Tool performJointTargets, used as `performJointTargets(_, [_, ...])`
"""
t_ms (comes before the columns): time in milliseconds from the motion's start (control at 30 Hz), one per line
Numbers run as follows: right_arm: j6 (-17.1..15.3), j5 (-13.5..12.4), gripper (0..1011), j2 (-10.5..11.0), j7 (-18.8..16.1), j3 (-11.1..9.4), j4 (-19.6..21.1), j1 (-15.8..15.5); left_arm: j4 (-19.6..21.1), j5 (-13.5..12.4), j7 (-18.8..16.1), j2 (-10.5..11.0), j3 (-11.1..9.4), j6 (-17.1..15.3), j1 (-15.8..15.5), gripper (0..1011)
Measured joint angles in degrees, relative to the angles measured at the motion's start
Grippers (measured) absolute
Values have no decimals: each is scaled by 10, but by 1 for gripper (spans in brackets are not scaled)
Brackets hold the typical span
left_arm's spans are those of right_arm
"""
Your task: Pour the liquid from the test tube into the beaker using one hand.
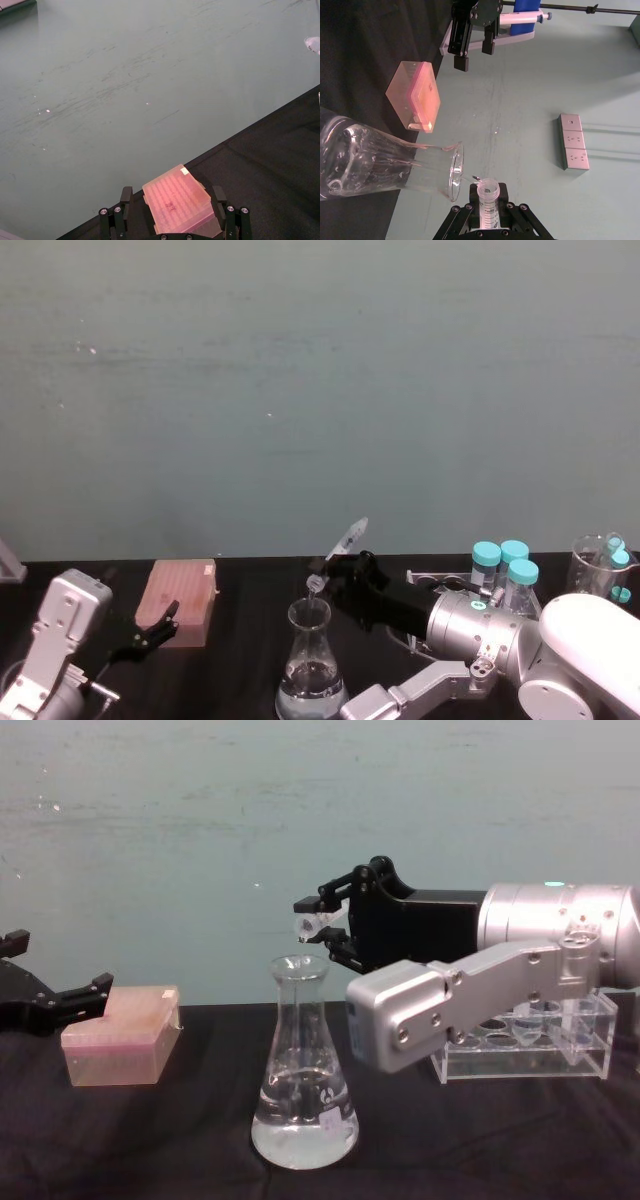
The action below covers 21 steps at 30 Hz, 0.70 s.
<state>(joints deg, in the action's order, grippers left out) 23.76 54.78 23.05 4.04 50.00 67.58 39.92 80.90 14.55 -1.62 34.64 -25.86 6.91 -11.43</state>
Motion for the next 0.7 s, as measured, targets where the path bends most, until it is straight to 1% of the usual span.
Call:
performJointTargets(367, [-2,8,199,1,11,6,-2,3,0,0,0,0,0,0,0,1000])
performJointTargets(700, [-3,8,199,3,14,7,-1,3,0,0,0,0,0,0,0,1000])
